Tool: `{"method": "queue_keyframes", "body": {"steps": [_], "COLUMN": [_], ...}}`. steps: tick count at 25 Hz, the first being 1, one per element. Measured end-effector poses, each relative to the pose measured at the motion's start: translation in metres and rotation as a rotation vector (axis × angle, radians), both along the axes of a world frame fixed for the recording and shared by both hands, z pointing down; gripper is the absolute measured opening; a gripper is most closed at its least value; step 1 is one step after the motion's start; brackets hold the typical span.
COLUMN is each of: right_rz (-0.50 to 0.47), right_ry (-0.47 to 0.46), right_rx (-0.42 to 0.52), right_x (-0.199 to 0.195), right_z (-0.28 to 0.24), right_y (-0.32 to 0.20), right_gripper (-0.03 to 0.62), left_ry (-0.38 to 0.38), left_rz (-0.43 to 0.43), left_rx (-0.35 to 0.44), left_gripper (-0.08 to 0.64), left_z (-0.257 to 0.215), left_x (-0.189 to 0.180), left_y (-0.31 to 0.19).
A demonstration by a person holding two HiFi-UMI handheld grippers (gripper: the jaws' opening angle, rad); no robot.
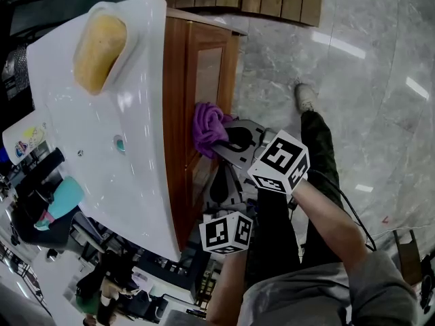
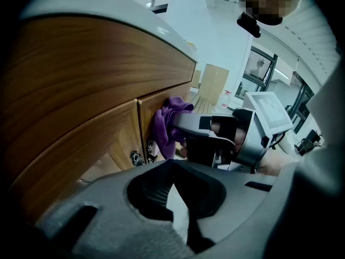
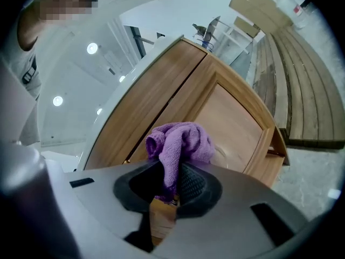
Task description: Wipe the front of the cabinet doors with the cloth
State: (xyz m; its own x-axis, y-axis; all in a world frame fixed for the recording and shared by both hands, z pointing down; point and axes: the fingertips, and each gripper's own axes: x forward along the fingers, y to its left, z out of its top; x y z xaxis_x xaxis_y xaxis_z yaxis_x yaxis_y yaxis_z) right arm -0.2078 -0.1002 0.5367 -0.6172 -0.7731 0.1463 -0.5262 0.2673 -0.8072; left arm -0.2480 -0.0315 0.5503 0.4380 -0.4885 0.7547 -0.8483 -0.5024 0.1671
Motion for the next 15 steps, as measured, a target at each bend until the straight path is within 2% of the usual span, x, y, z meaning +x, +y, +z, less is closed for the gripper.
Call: {"method": "queue_keyframes", "body": {"steps": [8,15], "right_rz": [0.008,0.000], "right_ry": [0.043,0.131], "right_rx": [-0.018,-0.046], "right_x": [-0.006,-0.006], "right_z": [-0.001,0.010], "right_y": [-0.012,-0.017], "right_gripper": [0.063,0.063], "left_ry": [0.006,0.002], "left_rz": [0.003,0.005], "left_rx": [-0.017,-0.029], "left_gripper": [0.006,0.006], "left_z": [0.006,0.013], "left_x": [-0.001,-0.003], "left_y": [0.002,0.001]}}
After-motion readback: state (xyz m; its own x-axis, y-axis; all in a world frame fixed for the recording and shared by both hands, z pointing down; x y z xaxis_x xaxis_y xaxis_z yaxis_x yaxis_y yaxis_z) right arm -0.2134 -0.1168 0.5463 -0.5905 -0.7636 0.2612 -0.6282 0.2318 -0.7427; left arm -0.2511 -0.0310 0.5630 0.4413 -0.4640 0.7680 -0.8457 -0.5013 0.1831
